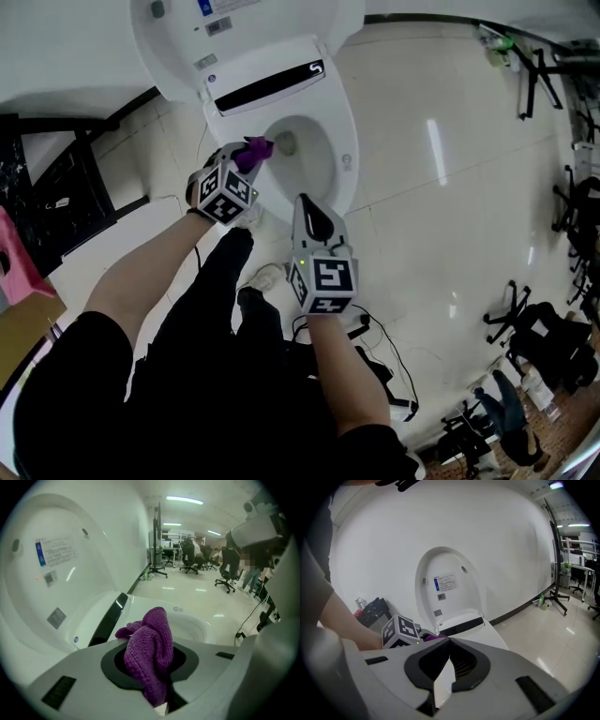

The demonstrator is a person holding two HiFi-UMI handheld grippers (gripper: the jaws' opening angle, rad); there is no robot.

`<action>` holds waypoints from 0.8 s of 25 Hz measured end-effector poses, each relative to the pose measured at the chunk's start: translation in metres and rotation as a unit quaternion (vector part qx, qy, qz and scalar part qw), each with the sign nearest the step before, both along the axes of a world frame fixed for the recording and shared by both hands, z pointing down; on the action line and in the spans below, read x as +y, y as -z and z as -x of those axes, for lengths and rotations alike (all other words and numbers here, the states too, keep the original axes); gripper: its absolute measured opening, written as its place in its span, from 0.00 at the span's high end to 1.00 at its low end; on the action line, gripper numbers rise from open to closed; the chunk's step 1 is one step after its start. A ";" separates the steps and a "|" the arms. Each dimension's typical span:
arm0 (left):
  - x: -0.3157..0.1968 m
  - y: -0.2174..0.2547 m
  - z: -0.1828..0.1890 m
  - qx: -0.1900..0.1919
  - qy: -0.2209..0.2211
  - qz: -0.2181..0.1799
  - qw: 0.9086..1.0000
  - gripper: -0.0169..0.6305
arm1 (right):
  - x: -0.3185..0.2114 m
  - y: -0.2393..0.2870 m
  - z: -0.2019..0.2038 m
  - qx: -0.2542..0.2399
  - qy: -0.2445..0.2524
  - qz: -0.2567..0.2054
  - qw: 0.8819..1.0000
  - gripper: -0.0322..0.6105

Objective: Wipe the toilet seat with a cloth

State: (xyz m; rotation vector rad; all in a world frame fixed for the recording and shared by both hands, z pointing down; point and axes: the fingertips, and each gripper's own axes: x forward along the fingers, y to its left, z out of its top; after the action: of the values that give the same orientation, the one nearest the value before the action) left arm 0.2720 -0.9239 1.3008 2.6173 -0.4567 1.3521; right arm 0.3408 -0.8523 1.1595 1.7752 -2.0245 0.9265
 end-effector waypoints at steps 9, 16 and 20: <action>0.074 0.163 0.025 0.069 0.025 -0.056 0.996 0.84 | 0.089 0.104 0.021 0.011 0.029 -0.043 0.999 0.92; 0.154 0.268 0.050 0.101 0.017 -0.107 0.989 0.84 | 0.158 0.170 0.028 0.031 0.034 -0.084 0.995 0.92; 0.187 0.317 0.063 0.122 0.019 -0.128 0.984 0.84 | 0.179 0.199 0.041 0.032 0.038 -0.109 0.993 0.92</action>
State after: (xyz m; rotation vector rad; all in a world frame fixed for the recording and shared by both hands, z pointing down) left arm 0.2093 -0.7366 0.9834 2.9124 -0.6772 1.0000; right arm 0.3001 -0.6734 0.9610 1.7945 -2.2070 0.6366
